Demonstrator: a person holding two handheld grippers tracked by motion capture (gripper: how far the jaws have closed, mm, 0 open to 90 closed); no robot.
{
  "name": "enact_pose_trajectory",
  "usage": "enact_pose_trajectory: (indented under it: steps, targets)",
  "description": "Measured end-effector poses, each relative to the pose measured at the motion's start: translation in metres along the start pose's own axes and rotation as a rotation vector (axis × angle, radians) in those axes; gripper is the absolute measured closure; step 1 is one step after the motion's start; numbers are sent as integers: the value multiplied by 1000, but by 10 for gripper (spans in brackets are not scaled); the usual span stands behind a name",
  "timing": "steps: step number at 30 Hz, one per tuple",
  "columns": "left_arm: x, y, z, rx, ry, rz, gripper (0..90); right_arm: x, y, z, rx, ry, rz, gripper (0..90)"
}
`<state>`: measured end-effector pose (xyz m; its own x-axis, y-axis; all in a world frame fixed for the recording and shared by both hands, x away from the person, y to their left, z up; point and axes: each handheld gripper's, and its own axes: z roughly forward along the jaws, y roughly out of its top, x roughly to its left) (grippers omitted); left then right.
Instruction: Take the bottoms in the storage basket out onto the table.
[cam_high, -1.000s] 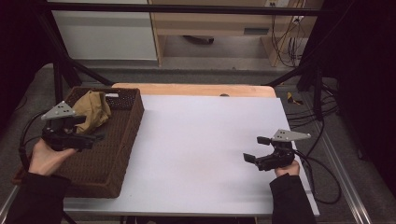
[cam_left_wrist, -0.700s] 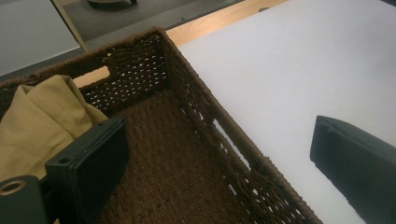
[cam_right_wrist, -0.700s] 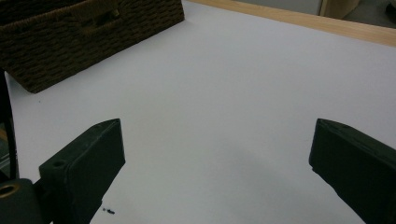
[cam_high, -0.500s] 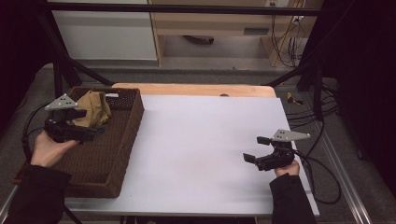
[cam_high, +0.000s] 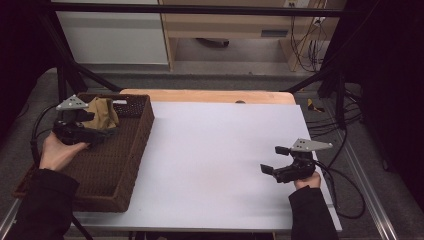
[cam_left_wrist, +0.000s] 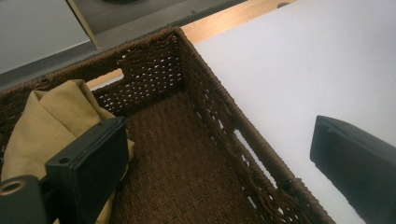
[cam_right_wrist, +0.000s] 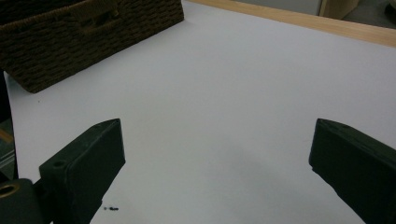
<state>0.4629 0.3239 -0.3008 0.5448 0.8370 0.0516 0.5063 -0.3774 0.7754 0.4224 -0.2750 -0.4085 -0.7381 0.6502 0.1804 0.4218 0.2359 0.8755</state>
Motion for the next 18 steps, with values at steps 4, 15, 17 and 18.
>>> enact_pose_trajectory:
  steps: [4, 15, 17, 18]
  targets:
    - [4, 1, 3, -1, 11, -13, 42, 0, 0, 0, 1, 0, -1, 41]
    - [15, 0, 11, -8, 23, -59, 42, 0, 0, 1, 3, -2, -1, 41]
    - [18, -1, 13, -10, 27, -70, 42, 0, 0, 1, 4, -2, -1, 41]
    - [19, -2, 14, -8, 29, -74, 42, 0, 0, 1, 4, -2, -1, 41]
